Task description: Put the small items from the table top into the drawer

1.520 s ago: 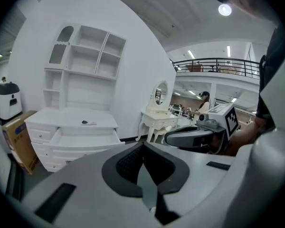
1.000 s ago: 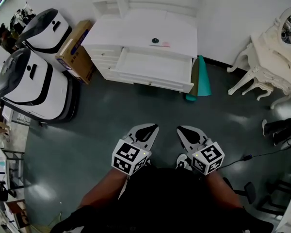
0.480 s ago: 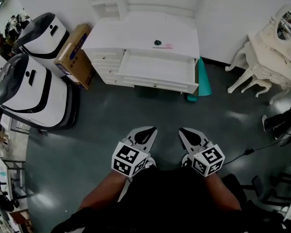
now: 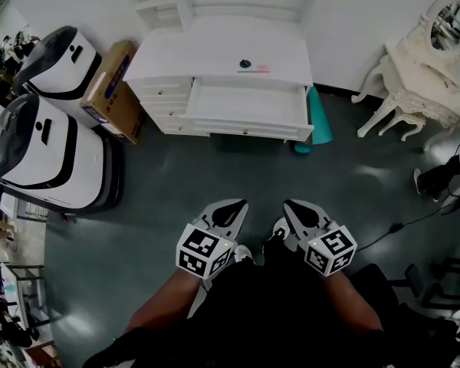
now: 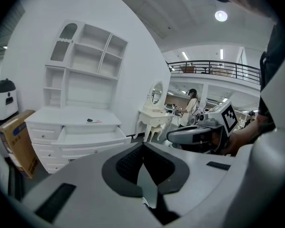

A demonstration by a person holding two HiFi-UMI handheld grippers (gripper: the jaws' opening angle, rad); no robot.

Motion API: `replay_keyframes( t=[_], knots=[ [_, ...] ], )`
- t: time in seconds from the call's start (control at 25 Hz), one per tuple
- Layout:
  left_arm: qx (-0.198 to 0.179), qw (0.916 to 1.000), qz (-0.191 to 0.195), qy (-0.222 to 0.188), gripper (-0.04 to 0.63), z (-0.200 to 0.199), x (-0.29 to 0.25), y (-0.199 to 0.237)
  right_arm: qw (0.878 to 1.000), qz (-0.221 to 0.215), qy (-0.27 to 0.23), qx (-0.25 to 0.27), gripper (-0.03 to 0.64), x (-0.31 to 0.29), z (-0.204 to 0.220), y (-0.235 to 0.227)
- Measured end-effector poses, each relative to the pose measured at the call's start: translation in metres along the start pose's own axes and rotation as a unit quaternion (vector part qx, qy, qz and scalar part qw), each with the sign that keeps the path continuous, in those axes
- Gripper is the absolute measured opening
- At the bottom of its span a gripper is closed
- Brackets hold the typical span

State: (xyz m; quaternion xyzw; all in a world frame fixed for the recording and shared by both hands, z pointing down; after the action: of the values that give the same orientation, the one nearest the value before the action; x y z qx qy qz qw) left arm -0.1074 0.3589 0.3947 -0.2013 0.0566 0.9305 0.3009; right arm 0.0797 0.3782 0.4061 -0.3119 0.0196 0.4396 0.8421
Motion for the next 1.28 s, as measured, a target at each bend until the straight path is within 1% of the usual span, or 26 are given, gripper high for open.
replay_keyframes(
  t=[0.2, 0.36, 0.48, 0.6, 0.72, 1.0, 1.12, 1.28],
  knots=[
    [0.0, 1.0, -0.005, -0.008, 0.003, -0.006, -0.005, 0.008, 1.0, -0.002, -0.008, -0.003, 0.026, -0.009, -0.008, -0.005],
    [-0.004, 1.0, -0.008, -0.001, 0.003, -0.006, -0.009, 0.015, 1.0, -0.013, -0.004, 0.0, 0.026, -0.024, -0.012, -0.007],
    [0.001, 0.9999, -0.015, 0.004, 0.003, -0.006, -0.014, 0.026, 1.0, -0.018, -0.003, 0.007, 0.026, -0.037, -0.021, -0.014],
    [0.0, 0.9998, -0.019, 0.008, 0.003, -0.013, -0.022, 0.039, 1.0, -0.024, -0.01, 0.006, 0.026, -0.05, -0.037, -0.022],
    [-0.013, 0.9997, -0.019, 0.012, 0.003, -0.026, -0.038, 0.054, 0.999, -0.028, -0.018, 0.016, 0.026, -0.06, -0.057, -0.033],
    [-0.031, 0.9994, -0.013, 0.003, 0.003, -0.061, -0.087, 0.088, 0.999, -0.024, -0.02, 0.019, 0.026, -0.088, -0.099, -0.074],
    [-0.03, 0.9994, -0.018, 0.003, 0.003, -0.074, -0.104, 0.104, 0.999, -0.031, -0.017, 0.022, 0.026, -0.102, -0.119, -0.089],
    [-0.023, 0.9991, -0.035, 0.006, 0.003, -0.085, -0.125, 0.121, 0.998, -0.047, -0.017, 0.028, 0.026, -0.121, -0.145, -0.108]
  ],
)
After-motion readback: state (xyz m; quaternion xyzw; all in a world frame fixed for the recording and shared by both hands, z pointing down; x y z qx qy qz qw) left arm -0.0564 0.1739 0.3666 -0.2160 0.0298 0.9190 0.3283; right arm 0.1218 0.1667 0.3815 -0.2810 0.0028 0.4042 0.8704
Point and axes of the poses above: the fingertips, and each gripper's own axes: x backward along the fingers, y to its left, z out of its underside, the point moved 7 cm from there along x, backward along the fingers, and after that the axes turned 14 degrees about -x, right-handed, at the moved point
